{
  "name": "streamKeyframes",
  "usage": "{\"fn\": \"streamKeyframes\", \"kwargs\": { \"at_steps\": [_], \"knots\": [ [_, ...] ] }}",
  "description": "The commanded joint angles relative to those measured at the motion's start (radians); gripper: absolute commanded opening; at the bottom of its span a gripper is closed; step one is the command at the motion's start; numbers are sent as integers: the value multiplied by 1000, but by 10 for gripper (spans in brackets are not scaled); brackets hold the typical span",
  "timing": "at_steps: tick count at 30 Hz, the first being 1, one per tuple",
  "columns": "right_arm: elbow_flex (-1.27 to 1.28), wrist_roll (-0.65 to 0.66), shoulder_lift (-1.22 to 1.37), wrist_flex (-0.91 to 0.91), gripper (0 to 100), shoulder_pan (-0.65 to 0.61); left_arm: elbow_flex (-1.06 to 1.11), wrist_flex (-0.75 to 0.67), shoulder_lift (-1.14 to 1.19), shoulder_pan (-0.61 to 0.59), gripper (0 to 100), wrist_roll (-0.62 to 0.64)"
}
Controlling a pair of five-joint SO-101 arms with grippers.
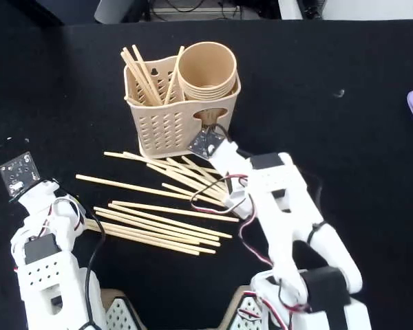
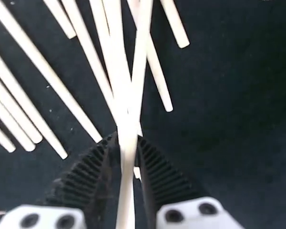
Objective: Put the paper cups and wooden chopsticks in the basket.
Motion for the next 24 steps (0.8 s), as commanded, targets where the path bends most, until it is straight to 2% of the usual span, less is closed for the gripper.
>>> {"fn": "streamKeyframes", "kwargs": {
  "at_steps": [1,9,13,19,24],
  "knots": [
    [-53,-12,-101,63,11,-15,-10,-15,-9,7,145,8],
    [-120,-12,-381,288,11,-78,-10,-14,-9,7,145,8],
    [-96,-12,-460,308,11,-89,-10,-12,-9,7,145,8],
    [127,-5,-348,101,11,-2,-10,-9,-9,5,145,8],
    [150,-5,-211,-21,16,80,-10,-9,-9,5,145,8]
  ]
}}
